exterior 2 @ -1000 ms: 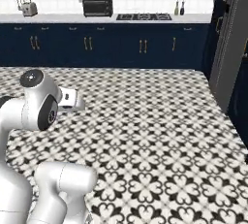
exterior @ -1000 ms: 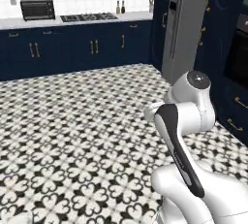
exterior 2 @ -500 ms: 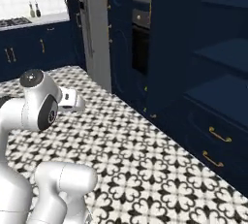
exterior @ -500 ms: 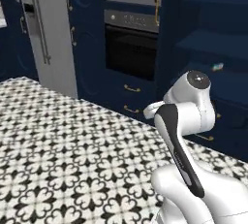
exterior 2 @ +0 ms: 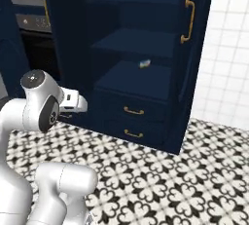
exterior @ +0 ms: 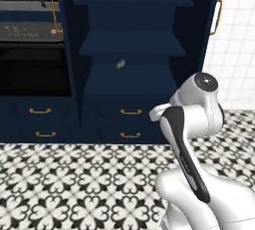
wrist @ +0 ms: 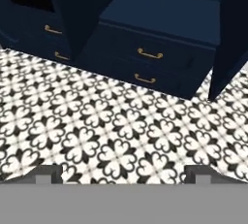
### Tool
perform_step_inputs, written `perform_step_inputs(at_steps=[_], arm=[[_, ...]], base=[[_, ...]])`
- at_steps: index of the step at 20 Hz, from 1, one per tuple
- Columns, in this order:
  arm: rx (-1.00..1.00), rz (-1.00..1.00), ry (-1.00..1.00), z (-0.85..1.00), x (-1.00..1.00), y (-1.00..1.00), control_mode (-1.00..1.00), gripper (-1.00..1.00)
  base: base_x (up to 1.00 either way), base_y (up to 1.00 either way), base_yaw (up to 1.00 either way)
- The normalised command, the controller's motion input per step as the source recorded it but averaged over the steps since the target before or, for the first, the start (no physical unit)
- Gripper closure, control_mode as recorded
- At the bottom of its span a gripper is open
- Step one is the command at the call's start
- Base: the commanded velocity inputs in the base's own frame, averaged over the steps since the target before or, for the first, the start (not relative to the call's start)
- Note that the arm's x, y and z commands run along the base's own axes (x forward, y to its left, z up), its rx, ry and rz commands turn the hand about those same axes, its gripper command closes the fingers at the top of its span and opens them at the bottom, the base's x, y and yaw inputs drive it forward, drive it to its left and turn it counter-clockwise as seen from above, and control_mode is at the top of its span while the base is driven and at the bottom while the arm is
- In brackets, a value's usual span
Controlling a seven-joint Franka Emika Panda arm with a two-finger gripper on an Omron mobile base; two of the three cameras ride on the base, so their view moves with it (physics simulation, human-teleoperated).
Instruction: Pick the cereal and place it on the digital scale for weighing, and close the cabinet.
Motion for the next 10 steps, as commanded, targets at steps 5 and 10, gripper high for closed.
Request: perform_step_inputs(at_steps=[5, 10], arm=[[0.0, 0.0, 0.0, 0.0, 0.0, 0.0, 1.0, -1.0], [0.0, 0.0, 0.0, 0.0, 0.0, 0.0, 1.0, -1.0]], base=[[1.0, 0.68, -0.56], [0.56, 0.98, -0.43]])
